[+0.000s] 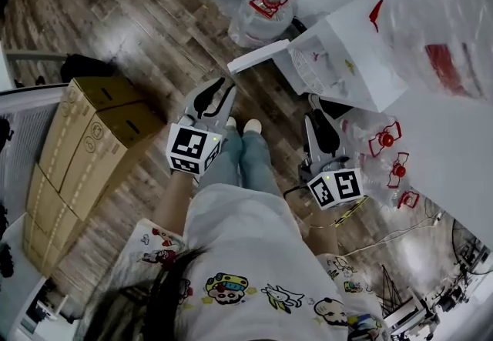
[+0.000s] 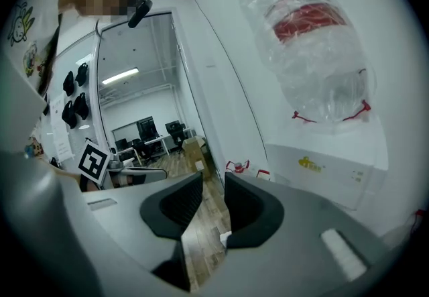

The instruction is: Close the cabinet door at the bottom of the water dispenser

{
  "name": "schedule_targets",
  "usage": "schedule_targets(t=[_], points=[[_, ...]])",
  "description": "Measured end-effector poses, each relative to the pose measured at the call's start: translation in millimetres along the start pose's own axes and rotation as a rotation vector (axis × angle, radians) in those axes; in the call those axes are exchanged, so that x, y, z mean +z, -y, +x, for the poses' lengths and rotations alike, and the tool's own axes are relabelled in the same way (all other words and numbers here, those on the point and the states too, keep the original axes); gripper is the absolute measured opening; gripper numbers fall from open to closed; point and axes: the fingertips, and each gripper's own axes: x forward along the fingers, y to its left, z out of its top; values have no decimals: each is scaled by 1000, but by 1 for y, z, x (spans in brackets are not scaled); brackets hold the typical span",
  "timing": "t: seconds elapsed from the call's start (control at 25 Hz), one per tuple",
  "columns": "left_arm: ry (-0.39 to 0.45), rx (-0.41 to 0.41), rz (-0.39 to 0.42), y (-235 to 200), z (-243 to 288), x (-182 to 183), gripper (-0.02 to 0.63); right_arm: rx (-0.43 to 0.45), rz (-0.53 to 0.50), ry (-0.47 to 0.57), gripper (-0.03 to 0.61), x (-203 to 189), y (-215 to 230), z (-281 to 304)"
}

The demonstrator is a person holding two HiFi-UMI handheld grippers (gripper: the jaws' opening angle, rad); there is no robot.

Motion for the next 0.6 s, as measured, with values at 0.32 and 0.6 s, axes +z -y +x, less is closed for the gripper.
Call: schedule_targets(t=[0.32,0.6], points=[[-63,0,-14,-32,35,-54,120,21,58,-49,98,-49,11,47],[-128,-10,-13,-47,71,-117,148,31,106,-61,98,-98,30,83]])
